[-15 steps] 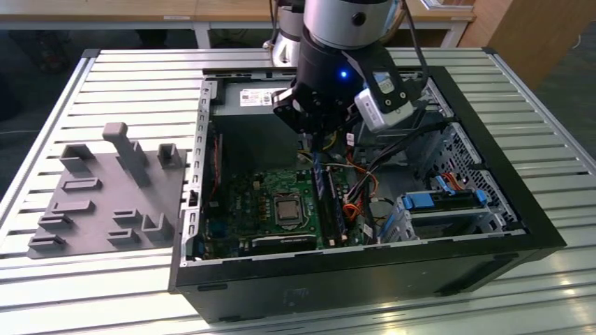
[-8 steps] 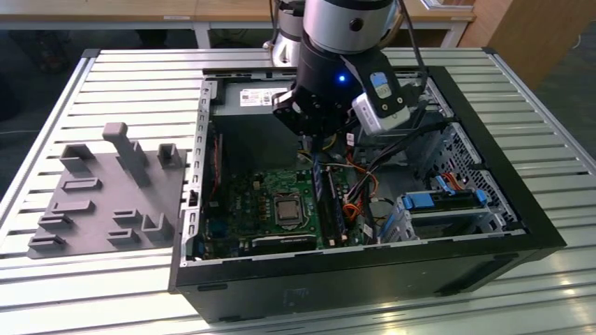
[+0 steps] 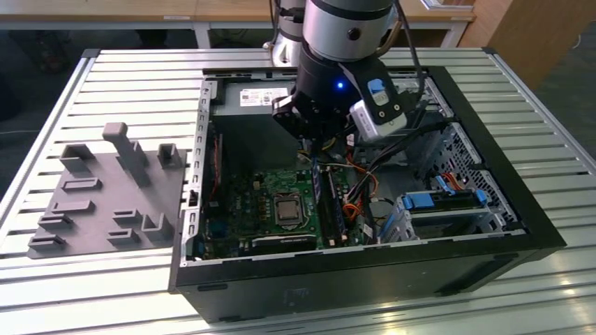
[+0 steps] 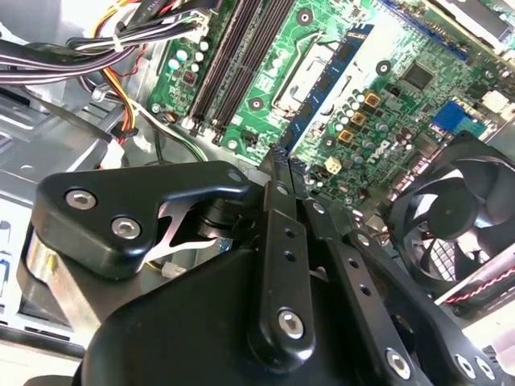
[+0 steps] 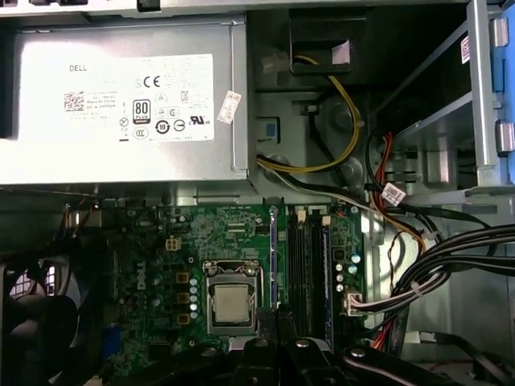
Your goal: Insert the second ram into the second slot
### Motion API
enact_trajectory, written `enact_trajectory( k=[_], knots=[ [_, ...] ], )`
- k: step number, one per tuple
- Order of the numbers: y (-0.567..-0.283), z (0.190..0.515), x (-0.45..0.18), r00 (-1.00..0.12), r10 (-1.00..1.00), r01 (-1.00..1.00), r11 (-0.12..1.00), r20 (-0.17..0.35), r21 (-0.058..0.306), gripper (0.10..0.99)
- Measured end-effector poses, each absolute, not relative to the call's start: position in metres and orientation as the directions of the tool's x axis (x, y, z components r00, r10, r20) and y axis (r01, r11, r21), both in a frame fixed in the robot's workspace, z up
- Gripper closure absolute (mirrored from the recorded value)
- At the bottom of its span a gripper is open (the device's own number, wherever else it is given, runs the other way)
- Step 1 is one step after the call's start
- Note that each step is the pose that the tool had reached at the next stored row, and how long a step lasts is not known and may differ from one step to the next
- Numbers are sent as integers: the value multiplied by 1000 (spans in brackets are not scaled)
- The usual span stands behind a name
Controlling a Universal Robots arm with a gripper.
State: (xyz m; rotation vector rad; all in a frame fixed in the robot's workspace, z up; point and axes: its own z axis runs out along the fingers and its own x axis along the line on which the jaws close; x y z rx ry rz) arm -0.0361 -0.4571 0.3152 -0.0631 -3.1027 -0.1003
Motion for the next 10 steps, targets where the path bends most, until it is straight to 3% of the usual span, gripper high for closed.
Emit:
enact_trajectory(
  k=[10],
  knots=[
    [-461,311,-36,-998,40,42,997,38,72,969]
  ],
)
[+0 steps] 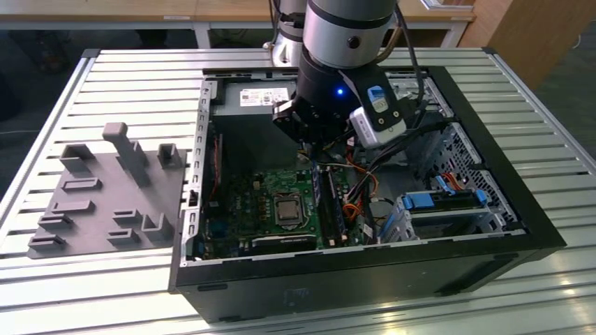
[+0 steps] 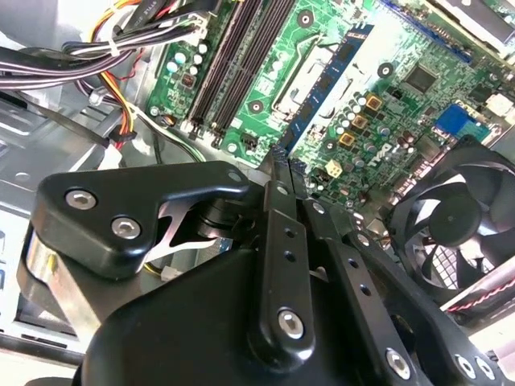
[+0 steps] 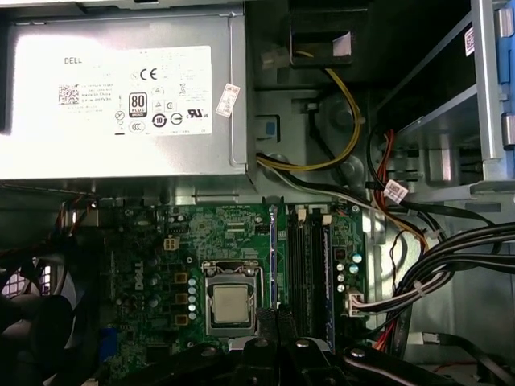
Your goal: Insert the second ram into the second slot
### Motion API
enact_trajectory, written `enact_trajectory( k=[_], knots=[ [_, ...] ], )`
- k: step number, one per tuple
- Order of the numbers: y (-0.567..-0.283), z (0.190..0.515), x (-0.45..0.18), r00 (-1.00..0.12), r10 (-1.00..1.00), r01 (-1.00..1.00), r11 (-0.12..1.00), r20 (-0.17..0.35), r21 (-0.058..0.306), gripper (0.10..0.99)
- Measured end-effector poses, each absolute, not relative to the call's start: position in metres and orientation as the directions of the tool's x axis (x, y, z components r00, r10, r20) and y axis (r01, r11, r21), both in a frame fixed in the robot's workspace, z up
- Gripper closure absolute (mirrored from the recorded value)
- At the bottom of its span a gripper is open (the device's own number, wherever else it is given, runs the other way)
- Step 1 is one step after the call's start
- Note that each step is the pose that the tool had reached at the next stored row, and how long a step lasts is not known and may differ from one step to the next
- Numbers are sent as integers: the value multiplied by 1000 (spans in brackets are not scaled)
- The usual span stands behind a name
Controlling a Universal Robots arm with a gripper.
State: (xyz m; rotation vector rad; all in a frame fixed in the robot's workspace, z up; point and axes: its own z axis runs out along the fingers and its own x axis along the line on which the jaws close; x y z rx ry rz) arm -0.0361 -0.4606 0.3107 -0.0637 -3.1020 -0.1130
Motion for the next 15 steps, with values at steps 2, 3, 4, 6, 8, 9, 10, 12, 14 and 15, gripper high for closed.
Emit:
enact_trajectory(
  k=[2,3,4,6,8,9,10,12,14,15],
  knots=[
    [-461,311,-36,-998,40,42,996,38,73,969],
    [-461,311,-36,-998,40,42,996,38,73,969],
    [-460,311,-36,-998,39,42,996,38,73,969],
    [-460,311,-36,-998,39,42,996,38,74,969],
    [-460,311,-36,-998,39,42,996,38,74,969],
    [-460,311,-36,-998,39,42,996,38,74,969],
    [-460,311,-36,-998,39,42,996,38,74,969],
    [-461,311,-36,-998,40,42,996,38,74,969],
    [-462,311,-36,-998,39,42,996,38,74,969],
    [-462,310,-36,-998,39,42,996,38,74,969]
  ],
)
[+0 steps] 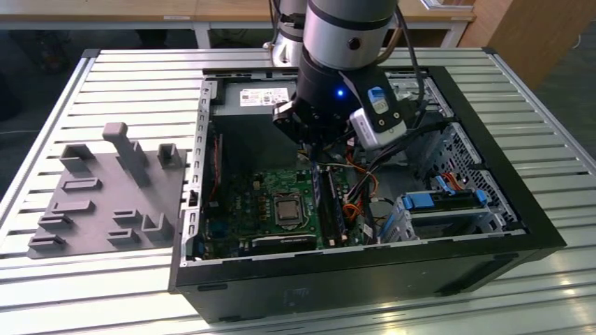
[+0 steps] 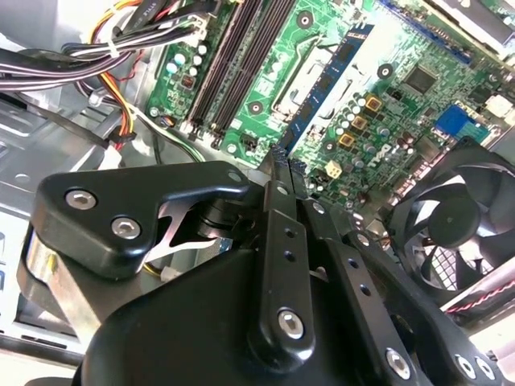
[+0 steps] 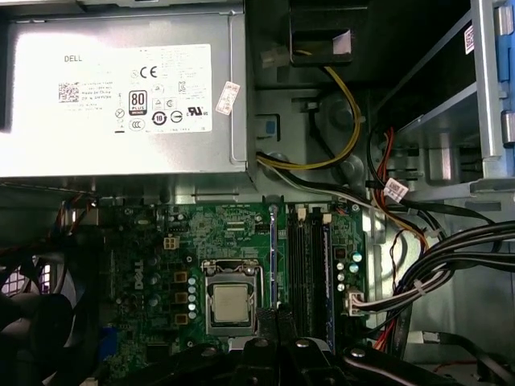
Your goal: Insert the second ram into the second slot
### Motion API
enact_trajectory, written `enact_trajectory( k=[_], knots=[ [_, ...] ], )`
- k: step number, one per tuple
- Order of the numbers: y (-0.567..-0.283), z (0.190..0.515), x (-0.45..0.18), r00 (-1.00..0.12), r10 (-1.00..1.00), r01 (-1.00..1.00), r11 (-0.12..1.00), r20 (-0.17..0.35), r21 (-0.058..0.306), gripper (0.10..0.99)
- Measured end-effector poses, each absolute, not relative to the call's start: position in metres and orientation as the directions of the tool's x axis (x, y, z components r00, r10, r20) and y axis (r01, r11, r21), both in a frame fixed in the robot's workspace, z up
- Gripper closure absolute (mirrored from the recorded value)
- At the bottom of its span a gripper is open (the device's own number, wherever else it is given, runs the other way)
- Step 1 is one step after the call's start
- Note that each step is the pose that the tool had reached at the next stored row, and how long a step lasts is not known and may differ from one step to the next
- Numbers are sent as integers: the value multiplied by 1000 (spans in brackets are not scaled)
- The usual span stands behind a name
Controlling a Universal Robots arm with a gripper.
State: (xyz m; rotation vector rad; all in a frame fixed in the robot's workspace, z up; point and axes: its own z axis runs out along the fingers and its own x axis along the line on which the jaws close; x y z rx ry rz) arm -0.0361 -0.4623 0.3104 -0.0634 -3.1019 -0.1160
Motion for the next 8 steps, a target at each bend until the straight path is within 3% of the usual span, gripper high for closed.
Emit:
enact_trajectory(
  k=[8],
  knots=[
    [-465,303,-36,-999,37,40,996,39,74,969]
  ],
)
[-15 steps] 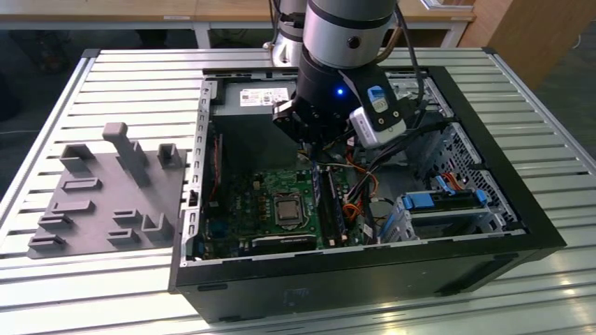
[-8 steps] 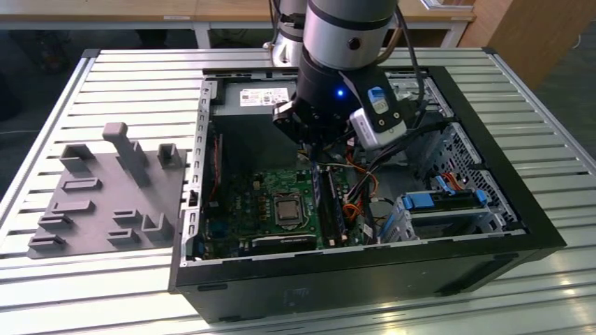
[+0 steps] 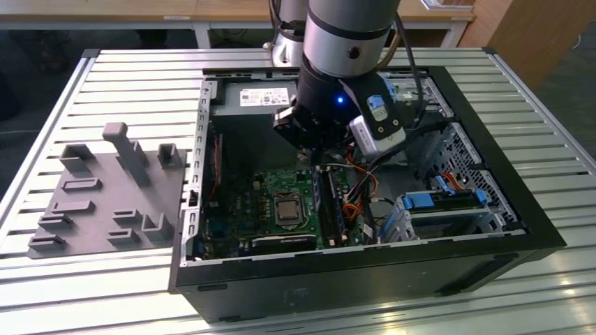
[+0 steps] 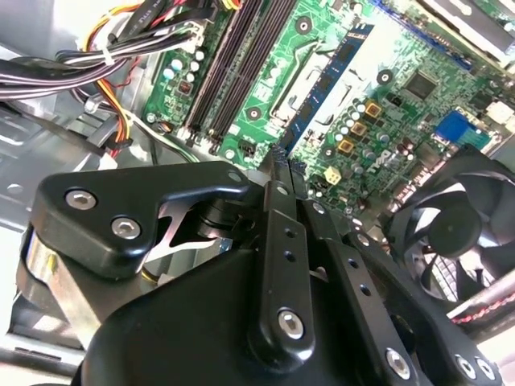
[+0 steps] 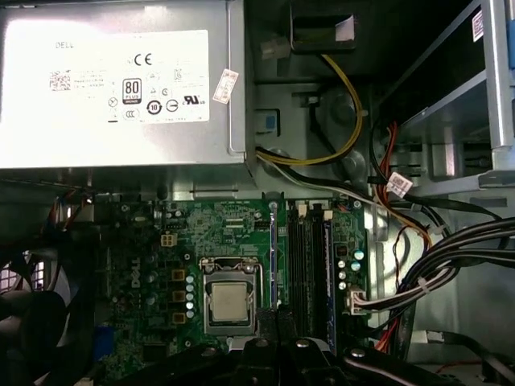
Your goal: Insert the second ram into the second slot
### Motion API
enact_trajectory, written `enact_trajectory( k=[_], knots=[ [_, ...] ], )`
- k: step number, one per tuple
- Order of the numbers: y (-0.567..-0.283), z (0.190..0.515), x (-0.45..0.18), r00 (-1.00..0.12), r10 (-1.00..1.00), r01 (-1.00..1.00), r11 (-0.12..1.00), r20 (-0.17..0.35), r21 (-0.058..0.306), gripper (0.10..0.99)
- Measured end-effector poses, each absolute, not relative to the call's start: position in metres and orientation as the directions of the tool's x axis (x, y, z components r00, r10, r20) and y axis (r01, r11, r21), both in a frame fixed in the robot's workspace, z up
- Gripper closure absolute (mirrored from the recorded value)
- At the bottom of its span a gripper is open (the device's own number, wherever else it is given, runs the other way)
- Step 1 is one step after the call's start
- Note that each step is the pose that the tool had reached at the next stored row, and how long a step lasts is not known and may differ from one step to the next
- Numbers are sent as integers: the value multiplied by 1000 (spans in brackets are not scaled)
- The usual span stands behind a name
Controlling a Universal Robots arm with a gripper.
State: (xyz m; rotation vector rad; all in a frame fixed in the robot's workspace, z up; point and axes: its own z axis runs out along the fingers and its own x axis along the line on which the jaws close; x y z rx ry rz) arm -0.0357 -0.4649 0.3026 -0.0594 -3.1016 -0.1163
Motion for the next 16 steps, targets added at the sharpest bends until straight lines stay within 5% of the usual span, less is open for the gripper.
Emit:
enact_trajectory(
  k=[16],
  knots=[
    [-469,276,-35,-999,30,33,997,39,75,969]
  ],
)
